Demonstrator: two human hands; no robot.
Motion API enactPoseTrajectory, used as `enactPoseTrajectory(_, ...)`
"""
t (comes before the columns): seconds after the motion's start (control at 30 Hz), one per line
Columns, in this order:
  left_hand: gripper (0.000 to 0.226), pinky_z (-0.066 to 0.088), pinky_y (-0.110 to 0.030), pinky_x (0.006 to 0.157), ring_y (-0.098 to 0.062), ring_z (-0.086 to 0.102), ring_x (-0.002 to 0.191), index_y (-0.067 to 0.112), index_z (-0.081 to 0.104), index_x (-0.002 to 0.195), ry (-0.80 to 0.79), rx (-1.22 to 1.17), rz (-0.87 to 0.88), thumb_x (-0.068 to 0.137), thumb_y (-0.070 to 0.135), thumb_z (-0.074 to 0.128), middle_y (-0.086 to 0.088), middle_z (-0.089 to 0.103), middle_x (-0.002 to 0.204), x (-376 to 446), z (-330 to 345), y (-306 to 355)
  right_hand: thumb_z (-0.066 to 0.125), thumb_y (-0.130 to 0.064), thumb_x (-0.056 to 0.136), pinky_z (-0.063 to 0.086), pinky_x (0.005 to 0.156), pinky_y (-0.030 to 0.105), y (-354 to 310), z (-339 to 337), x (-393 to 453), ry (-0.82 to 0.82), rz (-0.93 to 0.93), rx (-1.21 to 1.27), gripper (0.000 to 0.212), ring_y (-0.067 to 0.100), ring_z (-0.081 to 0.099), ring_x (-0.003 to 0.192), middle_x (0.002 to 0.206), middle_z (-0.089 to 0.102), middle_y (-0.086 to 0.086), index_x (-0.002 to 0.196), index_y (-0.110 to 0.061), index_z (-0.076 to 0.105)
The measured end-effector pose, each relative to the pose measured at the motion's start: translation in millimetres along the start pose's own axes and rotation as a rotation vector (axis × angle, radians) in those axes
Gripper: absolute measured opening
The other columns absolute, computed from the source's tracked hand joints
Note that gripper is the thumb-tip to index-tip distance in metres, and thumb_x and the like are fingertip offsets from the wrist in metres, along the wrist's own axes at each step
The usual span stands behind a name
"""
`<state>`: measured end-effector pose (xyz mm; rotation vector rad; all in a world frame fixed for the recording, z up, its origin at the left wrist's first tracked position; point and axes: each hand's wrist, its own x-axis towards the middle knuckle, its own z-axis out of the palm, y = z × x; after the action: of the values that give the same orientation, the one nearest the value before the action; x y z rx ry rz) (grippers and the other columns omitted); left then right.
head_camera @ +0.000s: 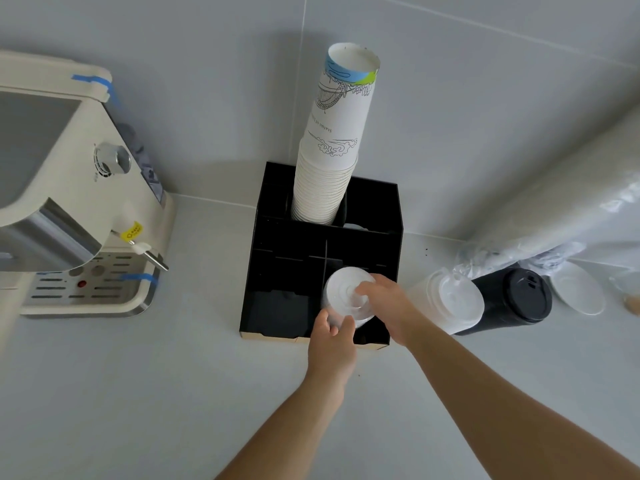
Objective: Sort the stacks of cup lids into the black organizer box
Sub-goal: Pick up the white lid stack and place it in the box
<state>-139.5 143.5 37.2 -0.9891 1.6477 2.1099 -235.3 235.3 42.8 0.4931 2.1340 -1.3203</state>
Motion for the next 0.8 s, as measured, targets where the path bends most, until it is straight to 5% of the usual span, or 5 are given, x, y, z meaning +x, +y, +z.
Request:
enactPoseTrajectory(0.13, 0.027, 0.041, -0.019, 0.082, 0.0, 0.055, 0.105, 0.023, 0.057, 0.119, -0.054, 0.013, 0.014, 0.093, 0.026, 0.051, 0.021, 0.061, 0.112, -1, -7, 2, 0.056, -0.017, 0.085, 0.048, 0.098, 0.041, -1, 1, -3, 0.038, -0.042, -0.095, 0.041, 0.026, 0.058, 0.11, 0.118, 0.063, 0.005, 0.126, -0.02, 0.058)
enactPoseTrajectory(0.23, 0.028, 0.045, -0.021, 0.094, 0.001, 0.058, 0.112, 0.024, 0.06, 0.119, -0.09, 0.042, 0.047, 0.091, 0.026, 0.054, 0.017, 0.063, 0.121, -3, -18, 4, 0.055, -0.018, 0.087, 0.047, 0.093, 0.037, -3, 0, -4, 0.05, -0.071, -0.17, 0.044, 0.026, 0.057, 0.109, 0.12, 0.061, 0.004, 0.131, -0.02, 0.055)
enactPoseTrajectory(0.37, 0.03, 0.044, -0.012, 0.076, 0.022, 0.059, 0.077, 0.043, 0.056, 0.085, -0.118, 0.088, 0.146, 0.094, 0.015, 0.054, 0.035, 0.065, 0.082, -4, -33, 16, 0.06, -0.023, 0.088, 0.047, 0.099, 0.037, -3, -4, -3, 0.101, -0.162, -0.342, 0.056, 0.026, 0.056, 0.116, 0.13, 0.058, 0.003, 0.142, -0.025, 0.048)
enactPoseTrajectory(0.5, 0.011, 0.033, -0.021, 0.069, -0.008, 0.045, 0.081, 0.029, 0.047, 0.083, -0.112, 0.201, 0.157, 0.088, 0.02, 0.05, 0.011, 0.049, 0.085, 2, -34, 21, 0.064, -0.025, 0.089, 0.045, 0.085, 0.028, -1, -7, -7, 0.141, -0.279, -0.476, 0.052, 0.021, 0.056, 0.104, 0.129, 0.062, 0.004, 0.14, -0.027, 0.05)
enactPoseTrajectory(0.8, 0.014, 0.033, -0.029, 0.065, -0.018, 0.035, 0.068, 0.01, 0.053, 0.089, -0.146, 0.26, 0.127, 0.085, 0.024, 0.049, -0.001, 0.037, 0.074, 3, -22, 20, 0.06, -0.028, 0.092, 0.05, 0.084, 0.035, -5, -10, -22, 0.281, -0.387, -0.817, 0.028, 0.027, 0.063, 0.101, 0.118, 0.064, 0.005, 0.115, -0.014, 0.067)
